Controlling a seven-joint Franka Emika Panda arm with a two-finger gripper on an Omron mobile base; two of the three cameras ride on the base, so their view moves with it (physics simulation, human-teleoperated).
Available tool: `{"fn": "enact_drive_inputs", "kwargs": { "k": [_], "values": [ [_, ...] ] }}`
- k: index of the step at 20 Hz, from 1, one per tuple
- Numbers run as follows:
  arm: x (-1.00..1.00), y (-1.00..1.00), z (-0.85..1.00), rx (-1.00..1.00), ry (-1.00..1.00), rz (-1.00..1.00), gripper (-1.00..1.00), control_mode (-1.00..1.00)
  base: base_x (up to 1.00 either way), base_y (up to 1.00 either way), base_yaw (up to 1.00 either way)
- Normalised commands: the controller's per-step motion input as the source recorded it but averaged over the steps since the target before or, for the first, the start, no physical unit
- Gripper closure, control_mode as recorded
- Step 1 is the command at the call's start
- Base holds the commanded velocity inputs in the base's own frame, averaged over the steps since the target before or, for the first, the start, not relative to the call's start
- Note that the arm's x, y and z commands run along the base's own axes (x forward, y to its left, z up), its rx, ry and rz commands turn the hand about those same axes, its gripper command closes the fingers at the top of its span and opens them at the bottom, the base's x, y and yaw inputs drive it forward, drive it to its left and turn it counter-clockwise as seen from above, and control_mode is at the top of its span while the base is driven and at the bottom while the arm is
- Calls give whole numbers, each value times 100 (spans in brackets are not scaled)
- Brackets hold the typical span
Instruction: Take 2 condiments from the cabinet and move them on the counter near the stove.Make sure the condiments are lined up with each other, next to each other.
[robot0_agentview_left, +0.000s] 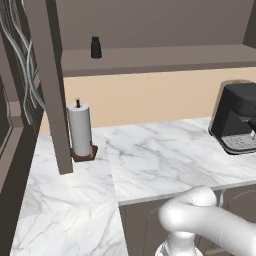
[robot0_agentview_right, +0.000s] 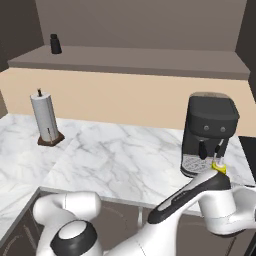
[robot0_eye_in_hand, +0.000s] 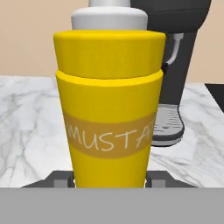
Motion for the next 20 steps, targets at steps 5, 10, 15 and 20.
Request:
{"fn": "enact_drive_inputs", "kwargs": {
  "k": [5,10,15,20],
  "values": [
    [25,-12,-26,0,3,0,100,-100,0,0,0],
    [27,-8,-27,-1,0,0,100,-100,0,0,0],
    [19,-22,-26,-4,0,0,100,-100,0,0,0],
    [7,-21,-25,-5,0,0,100,-100,0,0,0]
  ]
}}
